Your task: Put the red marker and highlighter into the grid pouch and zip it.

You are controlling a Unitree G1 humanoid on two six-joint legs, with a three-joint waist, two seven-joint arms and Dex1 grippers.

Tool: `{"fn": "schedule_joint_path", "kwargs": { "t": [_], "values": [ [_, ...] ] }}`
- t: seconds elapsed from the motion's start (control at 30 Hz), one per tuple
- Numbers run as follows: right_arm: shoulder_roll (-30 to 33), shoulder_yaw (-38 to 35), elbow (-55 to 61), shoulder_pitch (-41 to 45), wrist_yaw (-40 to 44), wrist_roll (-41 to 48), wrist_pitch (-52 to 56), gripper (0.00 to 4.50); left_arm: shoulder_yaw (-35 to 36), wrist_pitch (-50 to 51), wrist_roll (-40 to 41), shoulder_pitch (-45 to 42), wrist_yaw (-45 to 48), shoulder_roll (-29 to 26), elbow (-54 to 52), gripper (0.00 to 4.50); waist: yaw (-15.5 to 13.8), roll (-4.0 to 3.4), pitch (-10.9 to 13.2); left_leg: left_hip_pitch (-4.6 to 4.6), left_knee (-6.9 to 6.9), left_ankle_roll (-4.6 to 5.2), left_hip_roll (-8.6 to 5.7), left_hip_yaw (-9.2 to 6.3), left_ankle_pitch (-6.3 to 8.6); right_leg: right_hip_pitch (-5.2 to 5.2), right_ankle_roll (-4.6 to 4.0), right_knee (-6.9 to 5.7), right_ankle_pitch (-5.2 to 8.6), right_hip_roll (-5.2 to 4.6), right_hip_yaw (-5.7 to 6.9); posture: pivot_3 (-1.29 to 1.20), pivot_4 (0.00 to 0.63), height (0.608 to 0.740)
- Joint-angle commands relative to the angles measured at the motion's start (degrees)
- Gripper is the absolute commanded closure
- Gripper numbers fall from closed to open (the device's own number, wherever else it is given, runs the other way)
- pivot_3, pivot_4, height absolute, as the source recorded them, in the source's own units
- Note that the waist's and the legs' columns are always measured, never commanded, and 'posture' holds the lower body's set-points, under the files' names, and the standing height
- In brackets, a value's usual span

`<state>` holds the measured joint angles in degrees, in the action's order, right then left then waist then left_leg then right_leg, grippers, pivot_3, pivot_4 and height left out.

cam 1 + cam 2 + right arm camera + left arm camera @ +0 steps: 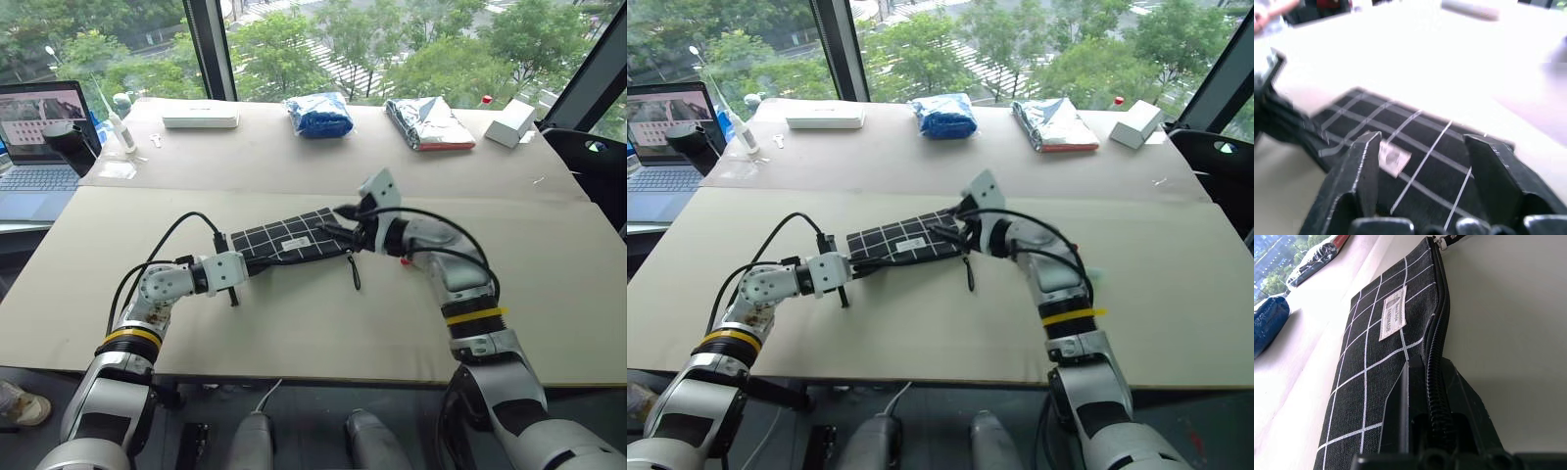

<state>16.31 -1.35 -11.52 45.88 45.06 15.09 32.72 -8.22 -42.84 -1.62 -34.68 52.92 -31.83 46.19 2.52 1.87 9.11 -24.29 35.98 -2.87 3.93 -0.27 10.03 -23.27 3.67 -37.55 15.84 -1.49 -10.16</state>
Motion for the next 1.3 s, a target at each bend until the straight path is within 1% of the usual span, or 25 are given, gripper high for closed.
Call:
{"fn": "schedule_joint_path", "kwargs": {
  "t": [0.03,0.13,0.2,0.33,0.43,0.63,0.8,1.1,1.17,1.2,1.23,1.27,1.3],
  "values": [
    [3.81,-3.79,8.05,-1.13,1.72,5.84,5.56,0.78,1.11,3.13,2.53,2.03,-0.07,0.83,-3.11,4.50,-0.07,0.00,0.00,-0.02,-0.01,0.00,0.00,-0.01,0.00,0.00,0.00,0.02,0.00,0.00,0.02,0.00,0.150,0.740],
    [8.36,-1.18,11.09,-6.16,0.08,2.07,5.14,0.78,2.59,8.15,6.38,3.82,0.09,2.18,-8.77,4.50,-0.05,0.00,0.00,-0.01,-0.04,0.00,0.00,-0.02,0.00,-0.01,-0.01,0.04,0.01,0.01,0.04,0.00,0.150,0.740],
    [10.23,1.26,12.68,-9.13,-0.62,-0.03,3.82,0.78,3.20,10.82,7.64,4.98,-0.04,2.62,-11.96,4.50,-0.01,0.02,0.01,-0.03,-0.04,0.00,0.00,-0.03,0.00,-0.01,-0.01,0.04,0.03,0.00,0.04,0.00,0.150,0.740],
    [10.42,3.94,13.47,-11.50,-2.29,-2.18,2.13,0.78,3.77,14.59,8.59,6.41,-0.56,2.91,-16.02,4.50,0.62,0.02,0.02,-0.17,-0.01,0.00,0.00,-0.03,0.00,-0.27,-0.01,-0.09,0.02,0.03,0.03,0.00,0.150,0.740],
    [11.31,7.31,11.57,-12.61,-3.07,-5.99,-1.04,0.78,4.12,16.88,9.12,6.69,-0.97,3.28,-18.06,4.50,1.01,0.02,0.02,-0.19,-0.02,0.01,0.00,-0.07,0.00,-0.32,-0.02,-0.13,0.02,0.04,0.03,0.00,0.150,0.740],
    [10.09,7.37,8.58,-11.34,-4.17,-6.21,-2.24,0.78,4.64,19.17,9.46,6.35,-2.07,3.19,-19.66,4.50,1.11,0.02,0.02,-0.29,0.01,0.00,-0.01,-0.09,0.00,-0.33,-0.02,-0.06,0.02,0.02,0.03,0.00,0.150,0.740],
    [9.31,9.47,5.39,-11.08,-5.25,-8.66,-4.57,0.78,4.93,20.10,9.57,6.60,-2.55,3.55,-20.89,4.50,1.17,0.02,0.02,-0.29,0.01,0.00,-0.02,-0.09,0.00,-0.32,-0.02,-0.06,0.02,0.03,0.03,0.00,0.150,0.740],
    [7.39,10.25,-2.23,-7.84,-6.83,-11.74,-8.90,0.78,5.46,21.99,10.04,7.07,-2.73,4.11,-23.50,4.50,1.36,0.02,0.02,-0.29,0.00,0.00,-0.01,-0.11,0.00,-0.33,-0.02,-0.07,0.02,0.04,0.03,0.00,0.150,0.740],
    [7.00,10.32,-3.39,-7.27,-6.73,-12.19,-9.95,1.28,5.54,22.17,9.96,7.11,-2.70,4.18,-23.74,4.50,1.38,0.02,0.02,-0.29,0.00,0.00,-0.02,-0.11,0.00,-0.34,-0.03,-0.05,0.02,0.03,0.03,0.00,0.150,0.740],
    [6.79,10.42,-3.54,-7.13,-6.25,-12.14,-10.33,1.43,5.57,22.27,9.93,7.14,-2.71,4.22,-23.88,4.50,1.37,0.02,0.02,-0.30,-0.01,0.00,-0.02,-0.11,0.00,-0.33,-0.03,-0.04,0.02,0.03,0.04,0.00,0.150,0.740],
    [6.59,10.58,-3.54,-7.06,-5.72,-12.04,-10.60,1.83,5.59,22.33,9.90,7.17,-2.74,4.25,-24.00,4.50,1.38,0.02,0.02,-0.30,-0.01,0.00,-0.02,-0.11,0.00,-0.34,-0.03,-0.04,0.02,0.03,0.04,0.00,0.150,0.740],
    [6.44,10.73,-3.43,-7.05,-5.20,-11.90,-10.68,2.04,5.63,22.39,9.89,7.22,-2.75,4.26,-24.14,4.50,1.38,0.02,0.02,-0.30,-0.01,0.00,-0.02,-0.11,0.00,-0.34,-0.03,-0.04,0.02,0.03,0.04,0.00,0.150,0.740],
    [6.34,10.87,-3.25,-7.11,-4.70,-11.77,-10.74,2.44,5.68,22.42,9.86,7.27,-2.76,4.26,-24.27,4.50,1.39,0.02,0.02,-0.30,-0.01,0.00,-0.02,-0.11,0.00,-0.34,-0.03,-0.04,0.02,0.03,0.04,0.00,0.150,0.740]
  ]
}}
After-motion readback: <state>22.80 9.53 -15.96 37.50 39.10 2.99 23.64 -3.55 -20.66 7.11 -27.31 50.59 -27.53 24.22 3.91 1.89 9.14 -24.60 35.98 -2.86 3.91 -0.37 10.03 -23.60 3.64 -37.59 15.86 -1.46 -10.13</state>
